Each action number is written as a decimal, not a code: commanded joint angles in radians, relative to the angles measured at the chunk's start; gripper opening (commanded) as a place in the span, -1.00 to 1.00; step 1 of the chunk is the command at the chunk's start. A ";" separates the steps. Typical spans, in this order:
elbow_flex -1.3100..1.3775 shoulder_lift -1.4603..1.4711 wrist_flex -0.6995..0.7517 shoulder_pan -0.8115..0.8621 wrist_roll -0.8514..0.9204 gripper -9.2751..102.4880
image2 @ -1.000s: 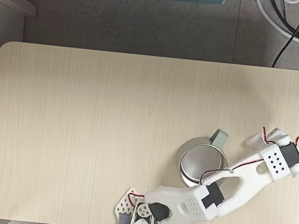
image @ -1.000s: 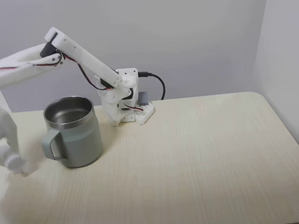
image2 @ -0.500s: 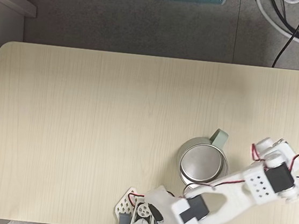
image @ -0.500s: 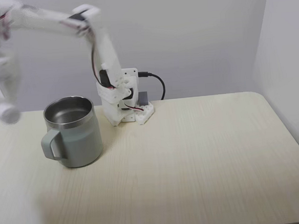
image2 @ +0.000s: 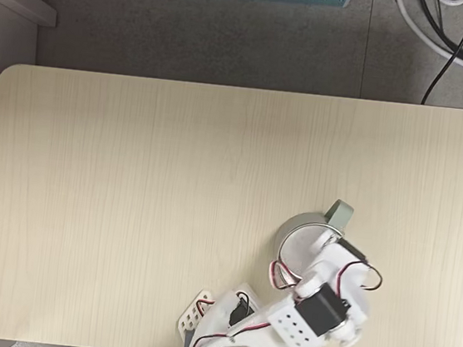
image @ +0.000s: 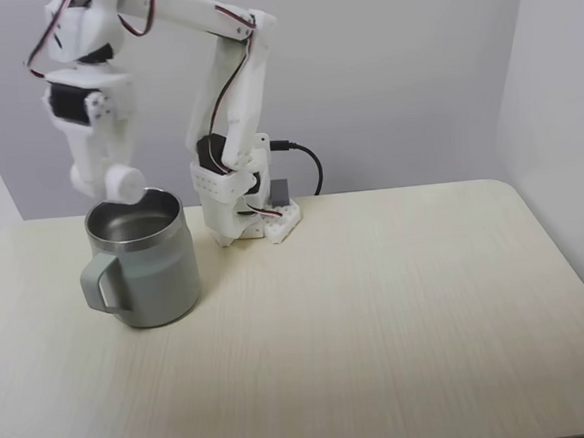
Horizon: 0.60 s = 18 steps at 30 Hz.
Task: Grasp a dressing and put it in the cup.
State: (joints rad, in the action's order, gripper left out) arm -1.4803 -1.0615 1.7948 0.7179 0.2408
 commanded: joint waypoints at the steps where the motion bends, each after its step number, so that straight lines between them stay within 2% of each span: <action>1: 0.012 0.026 0.026 -0.017 0.006 -0.84; 5: 0.023 0.031 0.021 -0.021 0.025 -0.84; 9: 0.035 0.067 0.021 -0.025 0.043 -0.55; 12: 0.041 0.101 0.014 -0.021 0.044 -0.45; 18: 0.041 0.123 0.012 -0.012 0.041 -0.43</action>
State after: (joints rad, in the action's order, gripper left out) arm -1.4373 -0.9541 1.7948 0.6995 0.2838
